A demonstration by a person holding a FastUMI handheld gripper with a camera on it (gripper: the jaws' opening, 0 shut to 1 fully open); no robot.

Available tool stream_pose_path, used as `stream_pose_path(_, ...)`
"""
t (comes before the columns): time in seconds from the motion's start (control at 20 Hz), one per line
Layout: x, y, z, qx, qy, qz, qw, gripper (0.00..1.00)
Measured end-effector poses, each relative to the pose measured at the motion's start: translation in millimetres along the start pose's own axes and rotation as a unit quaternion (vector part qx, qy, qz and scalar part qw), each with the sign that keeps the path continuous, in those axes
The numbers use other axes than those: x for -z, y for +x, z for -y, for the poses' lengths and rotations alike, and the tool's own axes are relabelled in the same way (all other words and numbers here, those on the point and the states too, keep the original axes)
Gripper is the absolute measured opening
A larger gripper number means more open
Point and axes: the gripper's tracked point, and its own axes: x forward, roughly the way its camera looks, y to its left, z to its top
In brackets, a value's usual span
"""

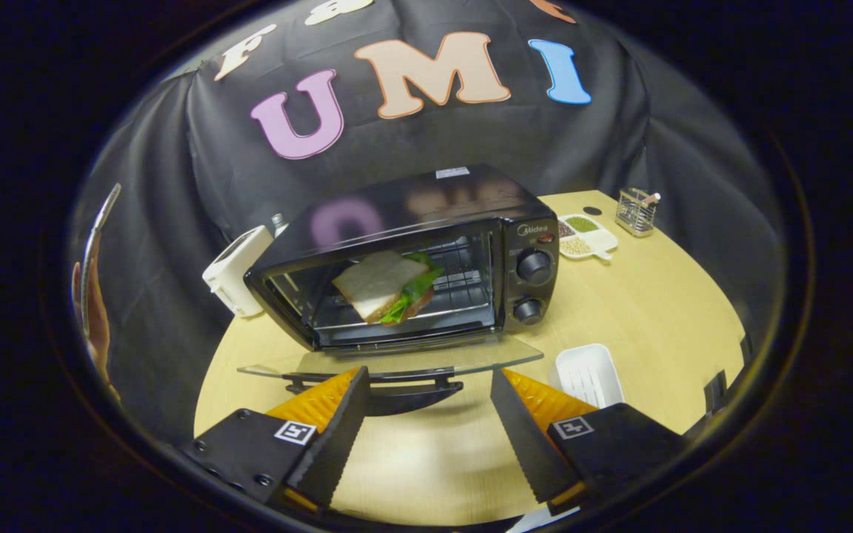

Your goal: Open the toaster oven, put the food inside, and close the toaster oven door.

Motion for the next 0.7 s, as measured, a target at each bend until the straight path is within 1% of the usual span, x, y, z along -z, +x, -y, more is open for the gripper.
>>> stream_pose_path(0.25, -32, 7, -6, -0.005, 0.007, 0.032, 0.999, 0.99)
stream_pose_path(0.6, -79, 31, -16, -0.013, 0.014, 0.083, 0.996, 0.99)
stream_pose_path(0.7, -90, 39, -19, -0.013, 0.0, 0.093, 0.996, 0.99)
